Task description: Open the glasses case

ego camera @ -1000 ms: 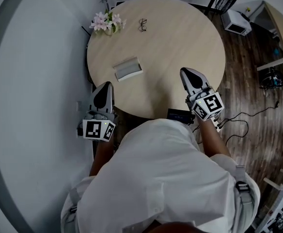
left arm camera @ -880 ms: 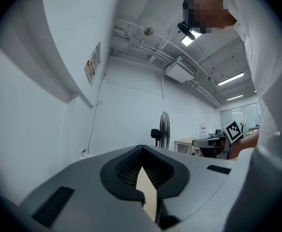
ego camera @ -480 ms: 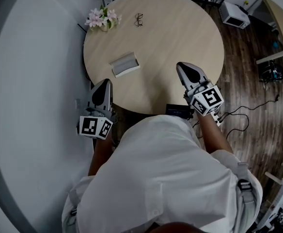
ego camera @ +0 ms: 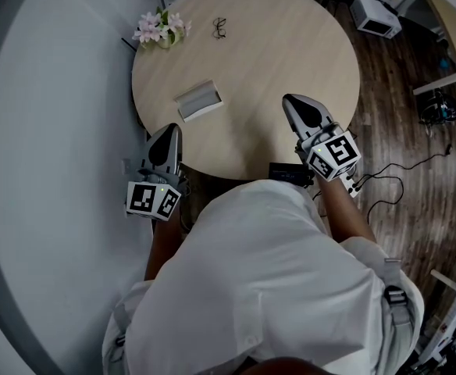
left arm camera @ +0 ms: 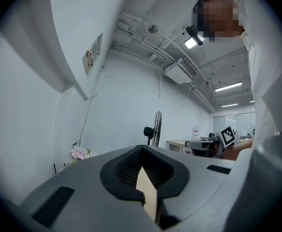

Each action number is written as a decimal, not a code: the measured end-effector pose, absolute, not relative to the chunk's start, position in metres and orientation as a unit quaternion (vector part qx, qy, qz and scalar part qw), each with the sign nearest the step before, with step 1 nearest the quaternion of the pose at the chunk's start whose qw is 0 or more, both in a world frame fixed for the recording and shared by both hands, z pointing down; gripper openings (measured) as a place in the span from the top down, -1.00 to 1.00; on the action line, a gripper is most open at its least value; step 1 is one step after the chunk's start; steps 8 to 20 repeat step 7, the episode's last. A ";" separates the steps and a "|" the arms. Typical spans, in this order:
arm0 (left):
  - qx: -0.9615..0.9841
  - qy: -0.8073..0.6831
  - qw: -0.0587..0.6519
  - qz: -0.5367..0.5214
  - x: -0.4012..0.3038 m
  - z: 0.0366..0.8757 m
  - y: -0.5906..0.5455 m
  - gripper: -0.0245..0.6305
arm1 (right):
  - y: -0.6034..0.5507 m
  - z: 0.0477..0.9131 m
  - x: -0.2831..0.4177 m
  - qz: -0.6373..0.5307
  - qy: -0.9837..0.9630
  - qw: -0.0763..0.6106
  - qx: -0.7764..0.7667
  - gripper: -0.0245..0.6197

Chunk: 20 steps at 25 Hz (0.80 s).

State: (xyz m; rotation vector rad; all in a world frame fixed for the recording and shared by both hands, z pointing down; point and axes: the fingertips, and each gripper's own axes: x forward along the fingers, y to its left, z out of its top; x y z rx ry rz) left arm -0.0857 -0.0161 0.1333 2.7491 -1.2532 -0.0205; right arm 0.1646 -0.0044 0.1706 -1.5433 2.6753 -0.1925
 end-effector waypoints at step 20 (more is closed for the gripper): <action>0.912 -0.406 0.065 -0.002 -0.071 0.137 -0.014 0.89 | -0.003 0.171 0.174 -0.064 0.864 0.026 -0.498 0.85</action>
